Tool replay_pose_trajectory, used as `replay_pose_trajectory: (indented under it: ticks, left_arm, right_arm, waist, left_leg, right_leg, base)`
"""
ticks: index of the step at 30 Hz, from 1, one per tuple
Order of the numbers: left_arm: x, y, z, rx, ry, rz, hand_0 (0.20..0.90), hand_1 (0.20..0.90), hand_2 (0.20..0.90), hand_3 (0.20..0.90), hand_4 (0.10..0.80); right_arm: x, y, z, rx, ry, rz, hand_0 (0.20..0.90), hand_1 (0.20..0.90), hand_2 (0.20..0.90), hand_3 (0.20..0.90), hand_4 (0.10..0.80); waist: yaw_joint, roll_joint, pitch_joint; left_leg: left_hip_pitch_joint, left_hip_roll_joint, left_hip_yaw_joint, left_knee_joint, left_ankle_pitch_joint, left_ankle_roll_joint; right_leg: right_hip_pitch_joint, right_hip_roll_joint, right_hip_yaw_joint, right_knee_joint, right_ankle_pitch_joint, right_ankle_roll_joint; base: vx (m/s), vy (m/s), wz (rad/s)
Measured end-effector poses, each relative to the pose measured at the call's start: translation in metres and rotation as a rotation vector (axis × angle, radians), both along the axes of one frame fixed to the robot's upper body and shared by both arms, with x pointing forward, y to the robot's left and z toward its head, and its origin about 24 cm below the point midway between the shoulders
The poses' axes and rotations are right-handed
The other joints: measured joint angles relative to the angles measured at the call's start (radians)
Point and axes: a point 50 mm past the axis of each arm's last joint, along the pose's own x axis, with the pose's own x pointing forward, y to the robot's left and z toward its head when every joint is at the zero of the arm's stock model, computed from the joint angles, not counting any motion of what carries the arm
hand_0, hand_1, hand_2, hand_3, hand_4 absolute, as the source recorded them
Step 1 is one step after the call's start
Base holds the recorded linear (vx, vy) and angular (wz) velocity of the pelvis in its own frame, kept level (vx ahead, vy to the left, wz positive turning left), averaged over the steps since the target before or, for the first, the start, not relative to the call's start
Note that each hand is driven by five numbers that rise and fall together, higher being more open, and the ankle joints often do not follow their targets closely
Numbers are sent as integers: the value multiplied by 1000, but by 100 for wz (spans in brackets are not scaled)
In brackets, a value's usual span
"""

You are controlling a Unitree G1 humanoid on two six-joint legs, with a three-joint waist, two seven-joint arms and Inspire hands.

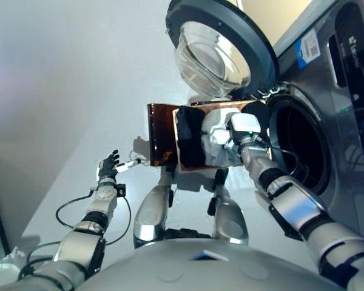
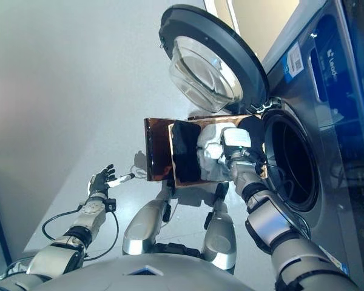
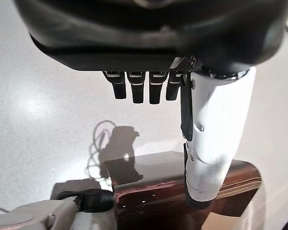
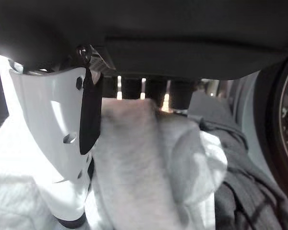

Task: Pick up the clothes and place them into the washing machine

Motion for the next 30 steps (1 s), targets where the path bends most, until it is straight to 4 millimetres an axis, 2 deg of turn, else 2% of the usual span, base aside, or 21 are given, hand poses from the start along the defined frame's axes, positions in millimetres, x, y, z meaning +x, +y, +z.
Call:
replay_pose_trajectory:
  ticks: [4,8,12,14,16,18,20,22,25,30]
  left_arm:
    - [-1,0,-1,9,8,-9,900,900,900,900,800]
    - [-4,2,-3,18,30,-8,900,900,900,900,800]
    - [-16,9,-9,37,91,-2,900,900,900,900,800]
    - [-22,14,-11,51,106,1,900,900,900,900,800]
    - [-28,17,-13,56,134,4,900,900,900,900,800]
    - [-34,18,-16,57,151,8,900,900,900,900,800]
    - [-40,23,-17,59,164,30,900,900,900,900,800]
    - [-46,26,-19,60,176,47,900,900,900,900,800]
    - [-58,27,-23,59,206,52,900,900,900,900,800]
    - [-64,26,-25,45,223,44,900,900,900,900,800]
  right_arm:
    - [-5,-3,-4,30,10,-35,200,200,200,200,300]
    - [-8,-7,-7,86,13,-89,200,200,200,200,300]
    - [-16,-12,-13,255,4,-229,200,200,200,200,300]
    - [-16,-12,-14,374,-21,-315,200,200,200,200,300]
    - [-21,-17,-16,552,-54,-473,200,200,200,200,300]
    - [-26,-22,-20,623,-65,-552,200,200,200,200,300]
    - [-35,-28,-26,823,-109,-727,200,200,200,200,300]
    - [-39,-27,-29,911,-122,-799,200,200,200,200,300]
    - [-57,-28,-44,1111,-145,-976,200,200,200,200,300]
    - [-79,-25,-60,1383,-172,-1198,200,200,200,200,300]
  waist:
    - [-3,-4,2]
    - [-5,-23,3]
    - [-12,-68,-14]
    - [-25,-96,-34]
    - [-29,-124,-56]
    - [-32,-132,-75]
    - [-48,-137,-93]
    - [-55,-135,-109]
    - [-57,-123,-157]
    - [-57,-111,-179]
  left_leg:
    - [12,0,-1,0,2,2]
    - [35,1,0,0,1,1]
    - [94,1,2,-1,-10,8]
    - [99,2,4,-1,-11,10]
    - [117,1,21,-1,-16,18]
    - [129,0,27,-1,-23,20]
    - [151,0,34,-1,-29,22]
    - [155,1,43,-1,-33,22]
    - [165,1,63,-2,-37,28]
    - [191,1,73,-2,-41,32]
  right_leg:
    - [14,0,0,0,0,0]
    - [40,0,-3,0,0,0]
    - [100,-2,-3,-1,-10,0]
    - [103,-2,-1,-1,-11,0]
    - [113,-5,18,-1,-10,0]
    - [121,-7,22,-1,-10,0]
    - [139,-8,27,-1,-11,1]
    - [139,-7,37,-1,-11,1]
    - [140,-8,54,-1,-11,1]
    - [155,-8,73,-2,-12,2]
  base:
    - [20,-8,1]
    - [95,-7,3]
    - [83,-6,0]
    - [67,13,-5]
    - [72,12,-20]
    - [69,6,-12]
    - [66,23,-10]
    - [60,11,-18]
    - [67,13,-16]
    - [40,20,-10]
